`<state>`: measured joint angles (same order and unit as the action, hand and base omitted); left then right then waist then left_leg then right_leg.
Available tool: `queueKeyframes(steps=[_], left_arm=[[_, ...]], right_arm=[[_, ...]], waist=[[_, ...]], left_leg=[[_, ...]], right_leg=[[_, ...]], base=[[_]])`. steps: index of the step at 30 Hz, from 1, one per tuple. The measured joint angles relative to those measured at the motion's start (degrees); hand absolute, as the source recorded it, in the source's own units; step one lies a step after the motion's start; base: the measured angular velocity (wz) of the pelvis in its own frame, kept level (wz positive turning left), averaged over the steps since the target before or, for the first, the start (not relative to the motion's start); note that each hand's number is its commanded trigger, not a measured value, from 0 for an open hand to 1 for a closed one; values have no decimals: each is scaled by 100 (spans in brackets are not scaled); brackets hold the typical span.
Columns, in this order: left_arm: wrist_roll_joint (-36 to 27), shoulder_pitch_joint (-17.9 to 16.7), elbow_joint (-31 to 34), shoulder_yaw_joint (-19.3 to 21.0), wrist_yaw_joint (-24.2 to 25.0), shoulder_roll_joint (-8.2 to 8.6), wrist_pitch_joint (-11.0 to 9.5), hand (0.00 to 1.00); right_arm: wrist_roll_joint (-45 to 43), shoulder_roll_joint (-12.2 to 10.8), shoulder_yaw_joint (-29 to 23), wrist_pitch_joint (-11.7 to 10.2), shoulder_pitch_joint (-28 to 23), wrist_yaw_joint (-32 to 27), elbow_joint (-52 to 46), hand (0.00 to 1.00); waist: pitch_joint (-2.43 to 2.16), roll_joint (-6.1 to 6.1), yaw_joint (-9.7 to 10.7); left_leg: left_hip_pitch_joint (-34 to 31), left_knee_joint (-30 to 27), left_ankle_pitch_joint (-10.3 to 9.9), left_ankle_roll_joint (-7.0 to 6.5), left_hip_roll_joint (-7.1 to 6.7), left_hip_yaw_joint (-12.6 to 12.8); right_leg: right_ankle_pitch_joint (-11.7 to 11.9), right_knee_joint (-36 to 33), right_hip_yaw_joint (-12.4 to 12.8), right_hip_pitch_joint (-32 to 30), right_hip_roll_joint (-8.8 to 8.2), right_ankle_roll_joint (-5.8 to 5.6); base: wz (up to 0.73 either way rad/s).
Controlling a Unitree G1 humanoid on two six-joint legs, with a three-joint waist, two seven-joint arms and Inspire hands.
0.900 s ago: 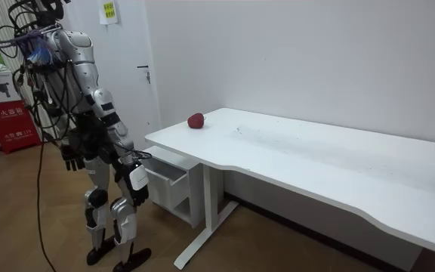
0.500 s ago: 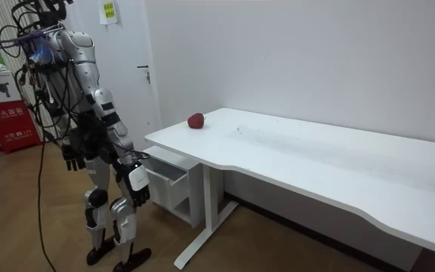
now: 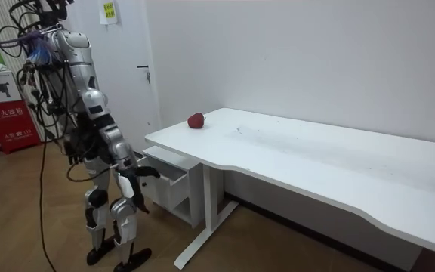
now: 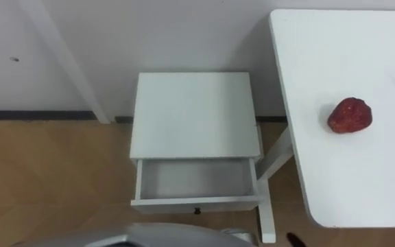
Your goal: Put apple and close drawer
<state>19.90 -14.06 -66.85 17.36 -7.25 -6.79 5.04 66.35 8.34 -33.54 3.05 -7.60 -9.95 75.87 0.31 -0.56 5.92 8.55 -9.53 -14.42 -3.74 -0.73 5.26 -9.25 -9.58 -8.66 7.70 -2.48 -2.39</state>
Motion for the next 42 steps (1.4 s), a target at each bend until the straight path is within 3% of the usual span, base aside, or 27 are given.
queueKeyframes(steps=[4, 8, 13, 15, 20, 24, 29, 35, 42], left_arm=[[-19, -59, 76, 26, 0, -69, -16, 0], [-21, -121, 116, 44, -1, -166, -17, 0], [-31, -96, 217, -13, -7, -297, -23, 0], [-29, -102, 444, -53, -8, -347, -31, 0], [11, -144, 829, -10, -4, -358, -159, 0], [8, -186, 846, 46, -6, -355, -192, 0], [64, -215, 938, 49, -10, -353, -291, 0], [66, -187, 929, 14, -8, -323, -418, 0], [-18, -156, 796, -407, -1, -325, -479, 0]], right_arm=[[1059, 4, -341, -39, 51, -249, -300, 0], [1536, 9, -532, -267, -35, -612, -655, 0], [1867, 5, -578, -513, -24, -1138, -1316, 0], [1875, 23, -708, -624, 42, -1544, -1723, 0], [1824, 122, -991, -939, 201, -2261, -2770, 0], [1265, 275, -1124, -1213, 205, -2918, -3623, 0], [610, 318, -1189, -1491, 218, -3449, -4648, 0], [-1020, 330, -1014, -1752, 265, -4080, -5994, 0], [-3547, 393, -356, -1827, 296, -4640, -6822, 0]], waist=[[-36, -45, 9], [-75, -106, 25], [-81, -220, 29], [-61, -280, 53], [-70, -328, 151], [-78, -308, 207], [-48, -275, 240], [-45, -220, 166], [-58, -174, 30]], left_leg=[[-110, -15, 3, 2, 3, 87], [-184, -20, 5, 1, 1, 139], [-205, -24, 4, 1, 6, 224], [-213, -42, 5, 0, 4, 229], [-338, -32, 5, -2, 3, 211], [-427, -98, 8, -2, 3, 215], [-441, -99, 13, -1, 2, 211], [-513, -94, 22, -2, -1, 215], [-514, -85, 45, 5, 3, 238]], right_leg=[[-1, -19, 62, -144, 3, 2], [-1, -23, 70, -224, 1, 2], [0, -21, 67, -278, -2, 2], [0, -22, 84, -281, -3, 2], [1, -31, 81, -393, -7, 3], [1, -27, 78, -463, -6, 3], [1, -17, 123, -476, -3, 3], [2, -29, 141, -567, -2, 4], [3, -25, 140, -582, 1, 6]], base=[[-12], [-2], [-7], [0], [1], [0], [0], [-2], [0]])
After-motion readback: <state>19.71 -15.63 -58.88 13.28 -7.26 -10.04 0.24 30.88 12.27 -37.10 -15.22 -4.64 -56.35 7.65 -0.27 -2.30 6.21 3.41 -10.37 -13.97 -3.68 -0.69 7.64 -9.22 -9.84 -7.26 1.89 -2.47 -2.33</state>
